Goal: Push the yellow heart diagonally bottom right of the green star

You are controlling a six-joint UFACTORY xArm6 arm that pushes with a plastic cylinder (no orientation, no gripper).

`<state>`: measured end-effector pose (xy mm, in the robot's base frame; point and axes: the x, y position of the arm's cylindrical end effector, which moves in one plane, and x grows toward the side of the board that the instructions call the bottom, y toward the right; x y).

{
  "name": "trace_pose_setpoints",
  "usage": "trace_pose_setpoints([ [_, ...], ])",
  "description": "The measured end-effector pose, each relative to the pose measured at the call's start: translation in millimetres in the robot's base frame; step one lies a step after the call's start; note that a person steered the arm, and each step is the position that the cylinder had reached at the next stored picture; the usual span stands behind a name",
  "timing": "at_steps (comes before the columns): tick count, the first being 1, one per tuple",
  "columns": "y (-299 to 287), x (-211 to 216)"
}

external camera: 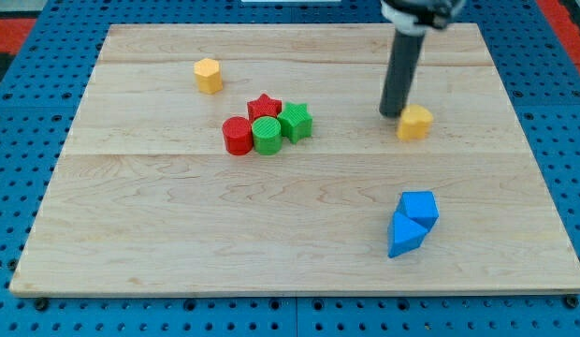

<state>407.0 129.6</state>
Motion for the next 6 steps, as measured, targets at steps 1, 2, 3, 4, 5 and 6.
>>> trace_pose_setpoints([
  [1,-1,-45],
  [2,59,-26],
  [3,32,20],
  [4,46,7],
  [5,27,31],
  [6,15,35],
])
